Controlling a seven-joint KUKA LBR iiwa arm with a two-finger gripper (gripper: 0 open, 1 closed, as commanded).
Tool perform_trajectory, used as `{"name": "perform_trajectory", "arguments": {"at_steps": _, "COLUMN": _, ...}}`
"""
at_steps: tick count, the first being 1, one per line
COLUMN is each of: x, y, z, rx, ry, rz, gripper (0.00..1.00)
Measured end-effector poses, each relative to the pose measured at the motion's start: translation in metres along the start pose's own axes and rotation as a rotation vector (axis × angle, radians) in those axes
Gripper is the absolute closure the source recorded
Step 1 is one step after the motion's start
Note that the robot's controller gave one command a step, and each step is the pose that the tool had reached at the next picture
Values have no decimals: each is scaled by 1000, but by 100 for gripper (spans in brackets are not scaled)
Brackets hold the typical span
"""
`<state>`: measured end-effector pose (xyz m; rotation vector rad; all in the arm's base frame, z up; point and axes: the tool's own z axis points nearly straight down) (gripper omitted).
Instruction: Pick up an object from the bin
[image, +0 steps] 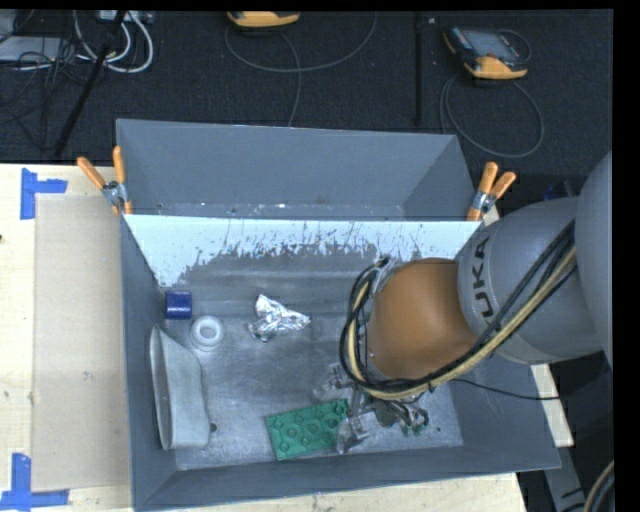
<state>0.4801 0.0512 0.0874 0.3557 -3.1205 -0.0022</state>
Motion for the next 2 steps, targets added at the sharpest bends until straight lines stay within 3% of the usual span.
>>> {"name": "perform_trajectory", "arguments": {"at_steps": 1, "x": -12, "y": -9, "z": -83, "rx": 3, "ry": -8, "rz": 4, "gripper": 100}}
{"name": "perform_trajectory", "arguments": {"at_steps": 2, "x": -48, "y": -23, "z": -179, "rx": 4, "ry": -11, "rz": -60, "gripper": 100}}
